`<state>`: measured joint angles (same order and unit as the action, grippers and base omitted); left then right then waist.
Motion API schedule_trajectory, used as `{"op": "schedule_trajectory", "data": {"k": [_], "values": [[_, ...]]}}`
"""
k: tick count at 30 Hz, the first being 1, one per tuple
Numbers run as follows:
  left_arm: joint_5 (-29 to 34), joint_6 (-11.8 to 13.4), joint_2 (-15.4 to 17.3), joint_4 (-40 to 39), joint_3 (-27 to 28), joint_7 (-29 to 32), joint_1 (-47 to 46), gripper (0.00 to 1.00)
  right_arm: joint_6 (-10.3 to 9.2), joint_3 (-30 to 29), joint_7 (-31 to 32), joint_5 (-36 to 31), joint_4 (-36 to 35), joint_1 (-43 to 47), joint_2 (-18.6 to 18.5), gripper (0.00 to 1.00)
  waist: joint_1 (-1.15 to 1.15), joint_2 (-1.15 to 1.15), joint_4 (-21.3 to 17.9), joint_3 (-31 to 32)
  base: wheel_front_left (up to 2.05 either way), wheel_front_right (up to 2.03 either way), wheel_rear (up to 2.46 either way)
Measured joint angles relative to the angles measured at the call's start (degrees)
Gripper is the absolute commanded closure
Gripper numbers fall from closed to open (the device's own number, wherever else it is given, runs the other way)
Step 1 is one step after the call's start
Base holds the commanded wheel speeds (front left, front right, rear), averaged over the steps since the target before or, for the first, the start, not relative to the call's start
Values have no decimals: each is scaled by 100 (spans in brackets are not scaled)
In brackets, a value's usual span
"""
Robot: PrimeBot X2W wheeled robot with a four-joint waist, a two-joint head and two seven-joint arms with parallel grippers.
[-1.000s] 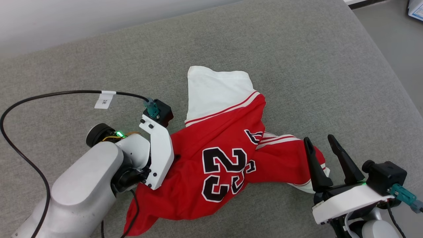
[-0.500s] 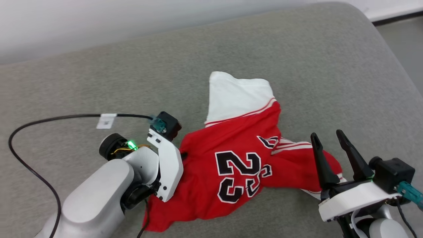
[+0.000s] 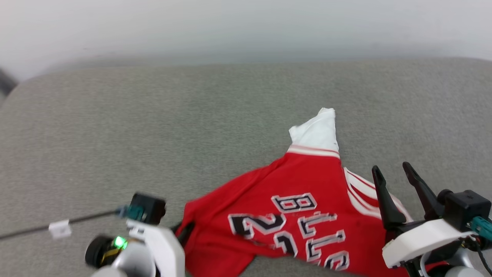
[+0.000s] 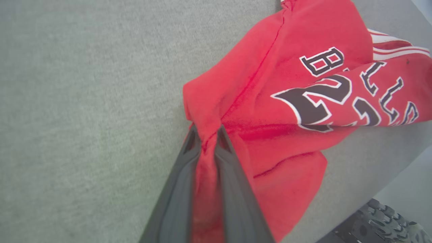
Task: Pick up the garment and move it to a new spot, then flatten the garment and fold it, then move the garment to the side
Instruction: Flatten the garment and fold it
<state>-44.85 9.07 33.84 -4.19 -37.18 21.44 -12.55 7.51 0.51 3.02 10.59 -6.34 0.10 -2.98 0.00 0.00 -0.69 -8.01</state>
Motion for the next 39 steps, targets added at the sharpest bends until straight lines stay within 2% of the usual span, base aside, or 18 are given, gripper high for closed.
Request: {"op": "schedule_trajectory", "data": {"k": [5,7,12,13,14,21,28,34,39], "values": [[-458,531,105,-177,245,-222,1198,100,0,-113,115,-8,-97,175,0,0,0,0,334,266,0,0,0],[-637,644,107,-157,277,-259,1597,100,0,-119,171,-7,-134,229,0,0,0,0,417,366,0,0,0],[-889,700,-7,20,248,-344,2113,100,0,-153,260,-4,-166,357,0,0,0,0,516,533,0,0,0],[-879,656,-43,32,233,-409,2119,68,0,-165,267,1,-167,381,1,0,0,0,521,554,0,0,0],[-870,626,-89,32,218,-449,2097,0,0,-179,289,3,-174,397,1,0,0,0,522,571,0,0,0],[-268,555,-250,43,220,-994,1404,0,-1,-248,368,4,-274,478,2,0,0,0,452,689,0,0,0],[452,452,-564,134,126,-1460,304,0,-1,-258,411,1,-383,474,2,0,0,0,277,672,0,0,0],[748,59,-948,655,-23,-1468,-957,0,0,-259,402,-8,-489,248,3,0,0,0,99,354,0,0,0],[527,-491,-1138,1496,-189,-870,-1802,0,0,-207,293,11,-434,-1,4,0,0,0,-126,-53,0,0,0]]}}
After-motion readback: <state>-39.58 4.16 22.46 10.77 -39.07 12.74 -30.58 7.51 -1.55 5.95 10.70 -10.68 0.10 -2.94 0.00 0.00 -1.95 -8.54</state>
